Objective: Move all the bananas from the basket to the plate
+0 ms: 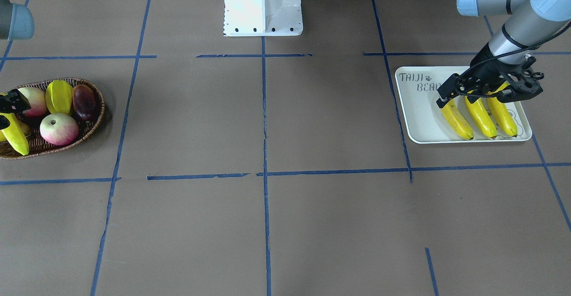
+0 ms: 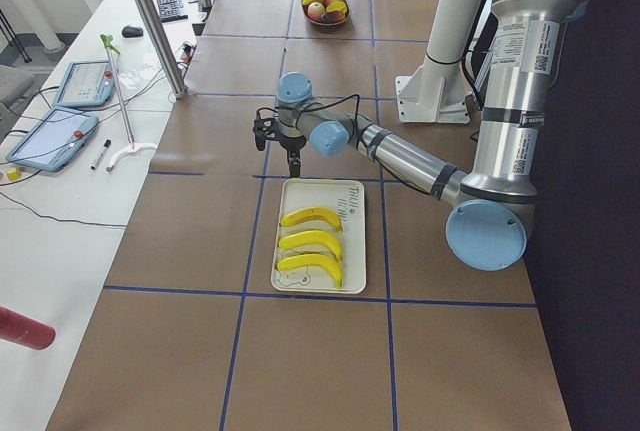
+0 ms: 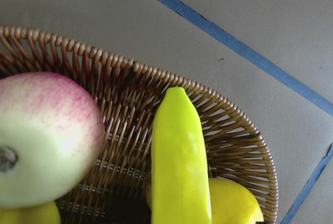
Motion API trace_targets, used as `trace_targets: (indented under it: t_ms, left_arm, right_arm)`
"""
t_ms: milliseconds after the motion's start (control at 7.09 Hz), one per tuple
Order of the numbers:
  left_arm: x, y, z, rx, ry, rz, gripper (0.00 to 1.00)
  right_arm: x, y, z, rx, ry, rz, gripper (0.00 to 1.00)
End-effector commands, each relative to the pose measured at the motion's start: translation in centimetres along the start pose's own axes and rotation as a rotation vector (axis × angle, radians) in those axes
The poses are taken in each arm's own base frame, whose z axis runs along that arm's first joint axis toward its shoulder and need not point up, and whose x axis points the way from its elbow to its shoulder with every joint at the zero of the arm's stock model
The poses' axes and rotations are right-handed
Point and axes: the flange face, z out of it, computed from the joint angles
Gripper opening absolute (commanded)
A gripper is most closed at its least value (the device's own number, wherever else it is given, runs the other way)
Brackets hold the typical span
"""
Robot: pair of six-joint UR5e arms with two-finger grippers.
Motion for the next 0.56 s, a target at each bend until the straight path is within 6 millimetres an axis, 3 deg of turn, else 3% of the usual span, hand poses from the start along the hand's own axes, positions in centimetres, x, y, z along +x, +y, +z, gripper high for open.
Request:
trace_targets:
  t_ms: [0, 282, 423]
  left_arm:
    - [0.1, 0.0, 0.1, -0.002, 0.0, 0.002, 1.0]
    - [0.2, 0.1, 0.2, -0.004, 0.0, 0.004, 1.0]
    - [0.2, 0.1, 0.2, -0.004, 0.0, 0.004, 1.0]
  right_arm:
    - [-0.1, -2.1, 0.3, 0.001, 0.003, -0.006, 0.85]
    - [-0.3, -3.2, 0.6, -0.002, 0.002, -0.009, 0.79]
    - [-0.3, -3.8, 0.8, -0.003, 0.003, -0.011, 0.71]
